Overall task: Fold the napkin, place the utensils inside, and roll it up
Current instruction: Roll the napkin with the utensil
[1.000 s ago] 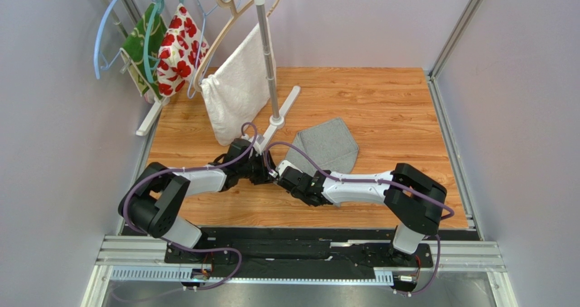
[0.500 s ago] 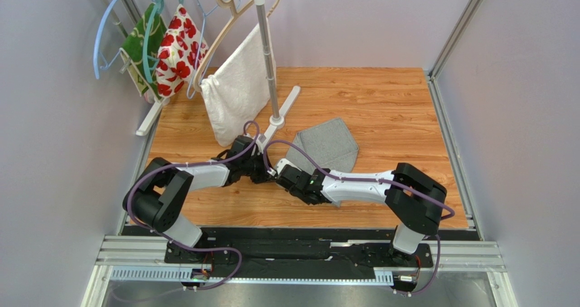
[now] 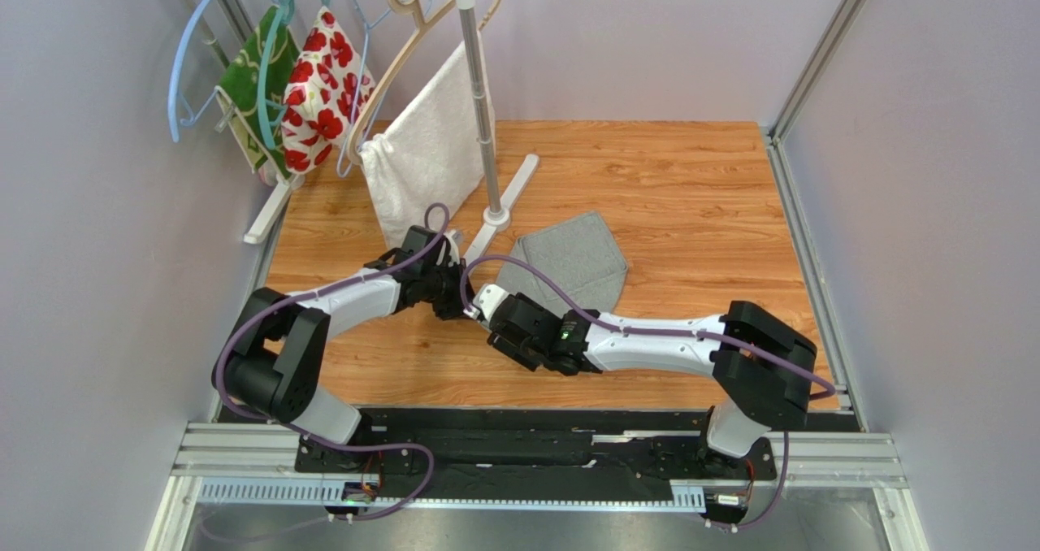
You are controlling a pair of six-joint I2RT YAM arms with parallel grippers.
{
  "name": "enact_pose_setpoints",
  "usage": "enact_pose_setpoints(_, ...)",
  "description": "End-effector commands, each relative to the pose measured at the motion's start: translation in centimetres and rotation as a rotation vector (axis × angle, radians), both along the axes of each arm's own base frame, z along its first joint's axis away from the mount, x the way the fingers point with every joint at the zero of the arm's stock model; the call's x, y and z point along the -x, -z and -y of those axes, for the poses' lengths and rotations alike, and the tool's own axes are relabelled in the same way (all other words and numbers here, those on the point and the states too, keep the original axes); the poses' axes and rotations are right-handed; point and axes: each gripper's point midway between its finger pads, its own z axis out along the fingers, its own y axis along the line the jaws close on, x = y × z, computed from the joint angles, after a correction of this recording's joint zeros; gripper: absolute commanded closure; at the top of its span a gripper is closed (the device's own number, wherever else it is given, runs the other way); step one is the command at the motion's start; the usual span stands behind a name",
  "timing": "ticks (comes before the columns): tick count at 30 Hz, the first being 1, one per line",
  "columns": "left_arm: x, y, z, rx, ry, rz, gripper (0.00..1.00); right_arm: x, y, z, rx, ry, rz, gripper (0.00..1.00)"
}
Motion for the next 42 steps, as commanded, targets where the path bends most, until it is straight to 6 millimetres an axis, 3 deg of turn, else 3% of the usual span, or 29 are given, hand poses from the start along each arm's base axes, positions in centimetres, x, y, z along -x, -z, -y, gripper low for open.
enact_pose_setpoints(1, -0.1, -0.9, 0.1, 0.005, 0.033, -0.004, 1.00, 0.4, -0.4, -2.2, -0.061, -0.058, 0.029, 0.44)
enact_pose_setpoints(6, -0.1, -1.2, 0.1, 0.006, 0.043, -0.013, 1.00, 0.5, 1.3, -2.5, -0.021, -0.055, 0.030, 0.47)
enact_pose_setpoints(19, -0.2, -1.3, 0.0, 0.005, 0.041, -0.018, 1.00, -0.7, 4.0, -0.4, 0.083, 0.090, 0.018, 0.68)
enact_pose_setpoints(26, -0.5, -1.6, 0.1, 0.015, 0.037, 0.003, 1.00, 0.9, 4.9, -0.6, 0.092, 0.019, -0.073, 0.95)
enact_pose_setpoints(28, -0.9, -1.8, -0.3, 0.015, 0.015, 0.019, 0.90, 1.5, 4.9, -0.7, 0.078, 0.000, -0.116, 1.00)
enact_pose_setpoints(30, -1.1, -2.2, -0.9, 0.022, -0.016, 0.033, 0.69, 1.8, 4.5, -0.7, 0.049, -0.004, -0.157, 1.00)
enact_pose_setpoints(31, -1.6, -2.6, -1.4, 0.039, -0.048, 0.043, 0.52, 2.2, 4.4, -0.9, 0.025, -0.011, -0.194, 1.00)
enact_pose_setpoints(34, -1.6, -3.1, -3.1, 0.046, -0.109, 0.071, 0.36, 2.7, 3.7, -1.3, -0.026, -0.016, -0.258, 1.00)
enact_pose_setpoints(42, 0.1, -4.7, -6.4, -0.023, -0.205, 0.217, 0.30, 2.8, 2.1, -2.0, -0.178, -0.016, -0.421, 1.00)
